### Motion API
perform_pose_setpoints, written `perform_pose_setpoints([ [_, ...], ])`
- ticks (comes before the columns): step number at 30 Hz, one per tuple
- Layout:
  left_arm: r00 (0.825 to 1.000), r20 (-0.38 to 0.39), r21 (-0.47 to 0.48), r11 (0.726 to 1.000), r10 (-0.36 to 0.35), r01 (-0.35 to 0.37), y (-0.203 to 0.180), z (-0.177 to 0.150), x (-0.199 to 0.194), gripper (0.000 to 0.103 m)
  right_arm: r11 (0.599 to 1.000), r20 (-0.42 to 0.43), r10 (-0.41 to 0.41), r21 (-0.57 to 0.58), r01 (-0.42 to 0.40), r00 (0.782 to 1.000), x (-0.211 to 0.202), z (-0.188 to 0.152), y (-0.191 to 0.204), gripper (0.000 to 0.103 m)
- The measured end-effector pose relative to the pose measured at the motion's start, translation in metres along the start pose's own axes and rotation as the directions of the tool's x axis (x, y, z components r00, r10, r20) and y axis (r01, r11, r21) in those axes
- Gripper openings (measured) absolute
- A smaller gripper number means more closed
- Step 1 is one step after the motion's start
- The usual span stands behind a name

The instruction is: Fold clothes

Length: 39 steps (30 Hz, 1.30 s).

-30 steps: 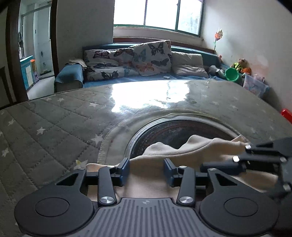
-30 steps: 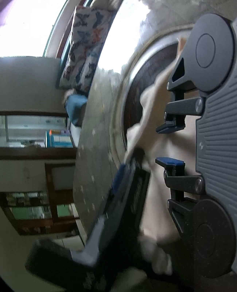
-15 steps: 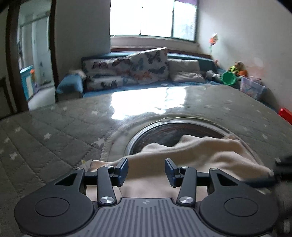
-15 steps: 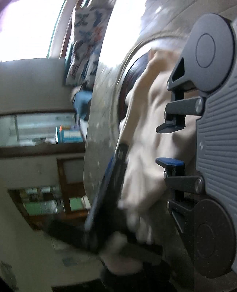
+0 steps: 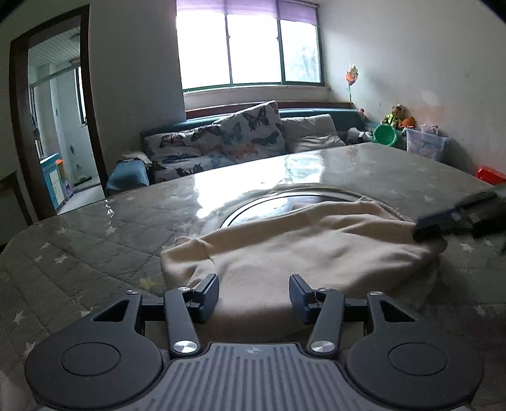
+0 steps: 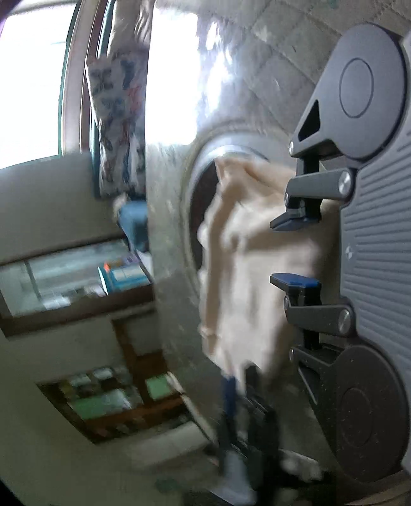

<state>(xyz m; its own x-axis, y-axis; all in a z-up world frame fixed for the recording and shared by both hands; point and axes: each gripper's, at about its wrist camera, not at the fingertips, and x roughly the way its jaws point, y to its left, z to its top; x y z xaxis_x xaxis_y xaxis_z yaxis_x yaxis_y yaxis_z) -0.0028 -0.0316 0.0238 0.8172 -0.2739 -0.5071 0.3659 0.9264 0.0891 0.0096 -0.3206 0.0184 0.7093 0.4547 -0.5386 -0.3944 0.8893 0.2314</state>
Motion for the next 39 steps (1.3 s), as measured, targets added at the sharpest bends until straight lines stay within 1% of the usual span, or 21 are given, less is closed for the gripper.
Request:
perform_pose_setpoints([
  [2,1.0,-0.007,0.005,1.0,0.004,-0.003,-0.001,-0.004,0.002,0.054,0.998,0.017,-0.034,0.055,0.033,0.999,0.003,0.007,-0.014,0.029],
  [5,1.0,-0.011,-0.009,1.0,0.002,-0.002,0.0,-0.009,0.005,0.054,0.984,0.001,-0.057,0.17,0.056,0.998,0.016,0.016,-0.042,0.027],
  [6,1.0,-0.009,-0.009,1.0,0.002,-0.002,0.0,-0.009,0.005,0.054,0.982,-0.008,-0.078,0.173,0.078,0.997,0.019,0.016,-0.046,0.026],
  [7,1.0,-0.01,-0.01,1.0,0.003,-0.003,0.0,-0.008,0.006,0.054,0.981,-0.022,-0.082,0.175,0.084,0.996,0.023,0.015,-0.048,0.022],
  [8,1.0,-0.01,-0.01,1.0,0.003,-0.003,0.0,-0.009,0.006,0.054,0.98,-0.035,-0.086,0.177,0.091,0.996,0.028,0.014,-0.051,0.021],
  [9,1.0,-0.011,-0.011,1.0,0.002,-0.002,0.0,-0.009,0.006,0.054,0.979,-0.045,-0.089,0.177,0.096,0.995,0.031,0.013,-0.053,0.021],
  [12,1.0,-0.012,-0.01,1.0,0.001,-0.001,0.001,-0.01,0.007,0.055,0.982,-0.035,-0.086,0.164,0.09,0.996,0.034,0.009,-0.05,0.021],
  [14,1.0,-0.013,-0.009,1.0,0.001,-0.001,0.0,-0.01,0.008,0.055,0.987,-0.024,-0.099,0.129,0.101,0.995,0.037,0.01,-0.047,0.021],
  [17,1.0,-0.014,-0.007,1.0,0.001,-0.001,0.001,-0.011,0.007,0.056,0.988,-0.026,-0.099,0.115,0.101,0.995,0.05,0.013,-0.042,0.021],
  [20,1.0,-0.013,-0.008,1.0,-0.002,0.002,0.004,-0.013,0.008,0.056,0.989,-0.006,-0.118,0.085,0.118,0.993,0.05,0.014,-0.037,0.021],
  [23,1.0,-0.014,-0.011,1.0,-0.005,0.005,0.005,-0.013,0.008,0.057,0.99,-0.026,-0.115,0.08,0.116,0.993,0.052,0.015,-0.035,0.021],
  [24,1.0,-0.015,-0.011,1.0,-0.006,0.005,0.005,-0.013,0.008,0.057,0.99,-0.031,-0.113,0.082,0.115,0.993,0.053,0.015,-0.035,0.02],
  [26,1.0,-0.015,-0.012,1.0,-0.007,0.007,0.004,-0.012,0.008,0.057,0.991,-0.03,-0.111,0.077,0.113,0.993,0.055,0.016,-0.035,0.005],
  [27,1.0,-0.016,-0.013,1.0,-0.007,0.007,0.004,-0.012,0.008,0.057,0.991,-0.025,-0.12,0.063,0.121,0.992,0.054,0.017,-0.033,0.005],
  [29,1.0,-0.016,-0.013,1.0,-0.007,0.007,0.004,-0.012,0.008,0.057,0.986,0.0,-0.166,-0.001,0.166,0.986,0.053,0.021,-0.026,0.004],
  [31,1.0,-0.016,-0.011,1.0,-0.006,0.006,0.003,-0.012,0.007,0.057,0.981,0.03,-0.191,-0.02,0.191,0.981,0.049,0.026,-0.023,0.004],
  [33,1.0,-0.017,-0.011,1.0,-0.006,0.006,0.002,-0.012,0.007,0.058,0.981,0.017,-0.194,-0.016,0.194,0.981,0.052,0.028,-0.026,0.004],
  [35,1.0,-0.017,-0.008,1.0,-0.005,0.005,0.002,-0.012,0.007,0.058,0.986,-0.022,-0.165,0.003,0.165,0.986,0.057,0.026,-0.032,0.006],
  [39,1.0,-0.016,0.002,1.0,-0.001,0.001,0.0,-0.012,0.006,0.058,0.982,0.01,-0.112,0.151,0.11,0.994,0.039,0.026,-0.053,0.008],
])
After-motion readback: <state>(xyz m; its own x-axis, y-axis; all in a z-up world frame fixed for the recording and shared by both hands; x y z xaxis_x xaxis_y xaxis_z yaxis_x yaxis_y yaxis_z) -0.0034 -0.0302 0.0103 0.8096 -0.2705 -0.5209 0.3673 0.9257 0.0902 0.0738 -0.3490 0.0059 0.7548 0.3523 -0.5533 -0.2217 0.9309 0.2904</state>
